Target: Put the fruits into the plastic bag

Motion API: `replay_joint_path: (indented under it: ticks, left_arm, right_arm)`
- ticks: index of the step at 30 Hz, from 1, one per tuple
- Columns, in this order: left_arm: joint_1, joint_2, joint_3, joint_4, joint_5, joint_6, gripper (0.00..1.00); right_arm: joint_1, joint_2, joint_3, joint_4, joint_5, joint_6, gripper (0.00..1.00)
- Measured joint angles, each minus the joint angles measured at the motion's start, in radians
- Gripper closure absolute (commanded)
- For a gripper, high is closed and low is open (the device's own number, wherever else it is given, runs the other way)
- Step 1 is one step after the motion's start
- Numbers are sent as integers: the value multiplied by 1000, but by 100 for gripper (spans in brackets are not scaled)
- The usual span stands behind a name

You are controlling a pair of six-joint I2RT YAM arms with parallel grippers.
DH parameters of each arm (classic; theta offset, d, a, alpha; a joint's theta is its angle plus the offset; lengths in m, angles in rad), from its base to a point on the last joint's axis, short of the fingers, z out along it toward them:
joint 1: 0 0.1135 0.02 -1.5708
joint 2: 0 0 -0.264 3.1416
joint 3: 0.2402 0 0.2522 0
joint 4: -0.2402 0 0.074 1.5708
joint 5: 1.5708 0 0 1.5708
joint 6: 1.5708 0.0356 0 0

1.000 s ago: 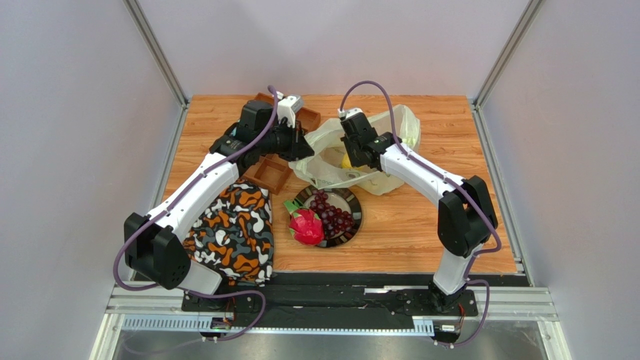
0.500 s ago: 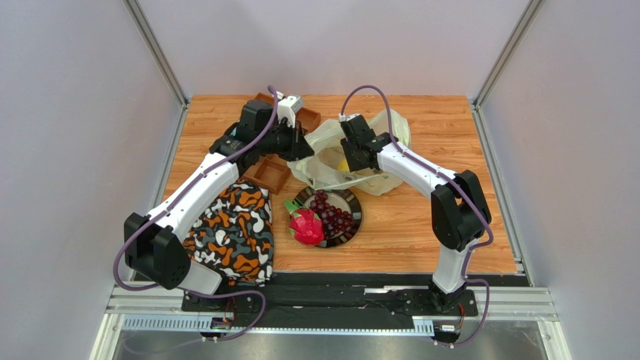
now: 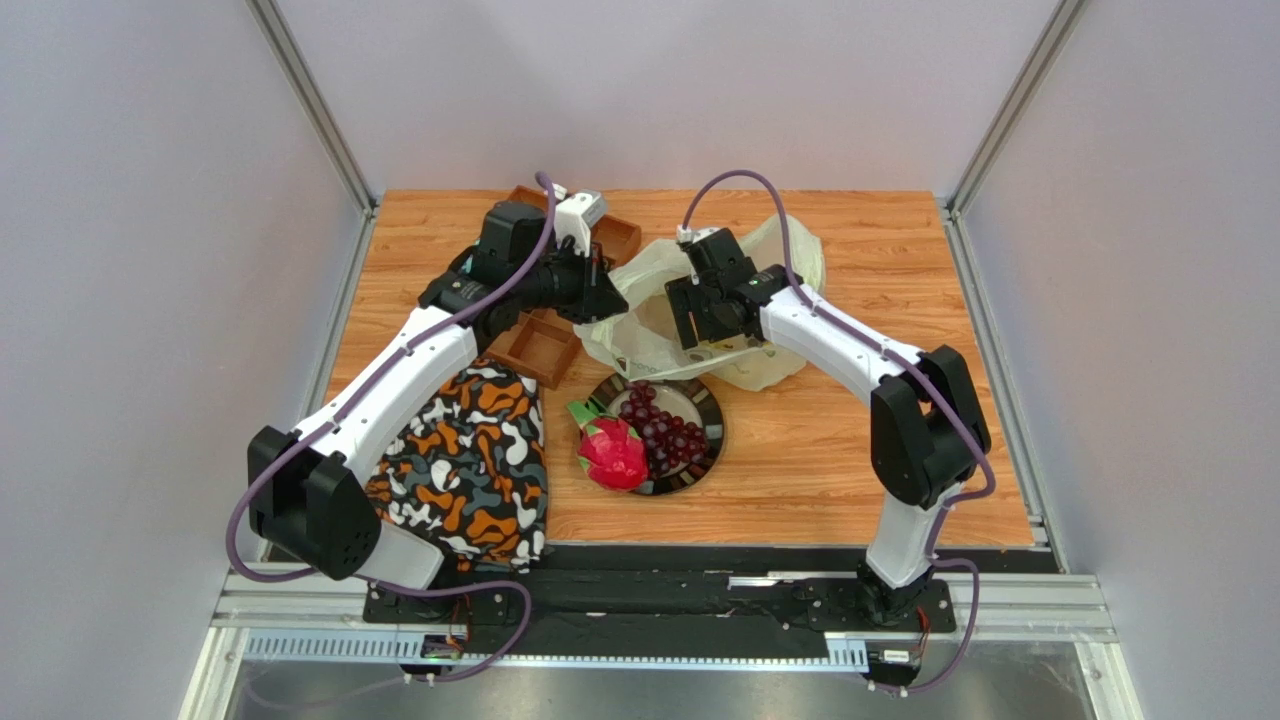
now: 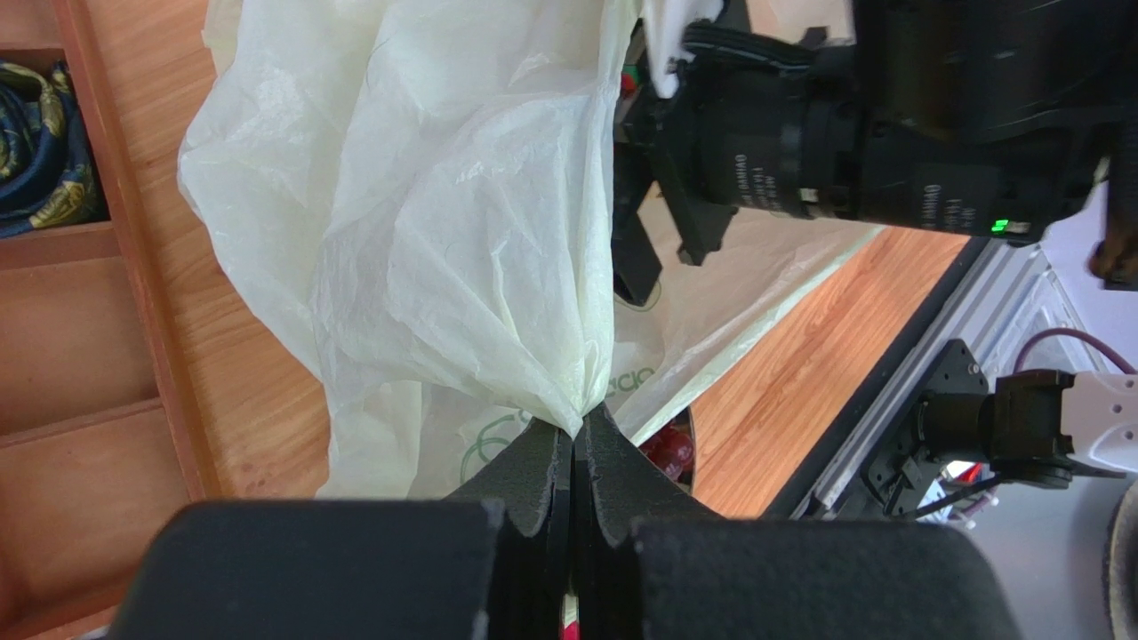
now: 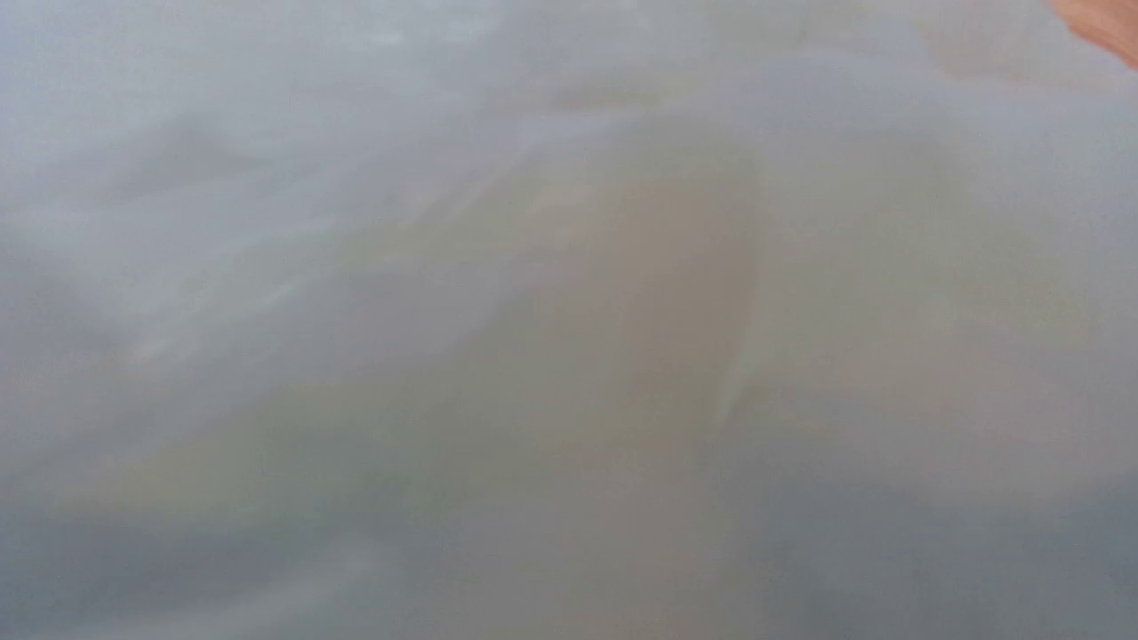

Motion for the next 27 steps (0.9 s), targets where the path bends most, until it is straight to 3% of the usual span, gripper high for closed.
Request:
replay_joint_path:
  ticks: [8,14,20,27]
  left_arm:
    - [0,0,0,0,0,0,100]
    - [0,0,0,4,0,0,100]
    - [0,0,-1,6,0,0,100]
    - [0,0,-13,15,0,-2,100]
  right_arm:
    - [-2,-212,-57,81,-166,8,26]
    - [30,-443,-174,200,-309,11,31]
    - [154,-589,-294,226,-377,11,35]
    - [268,-634,-443,181,-363,61,40]
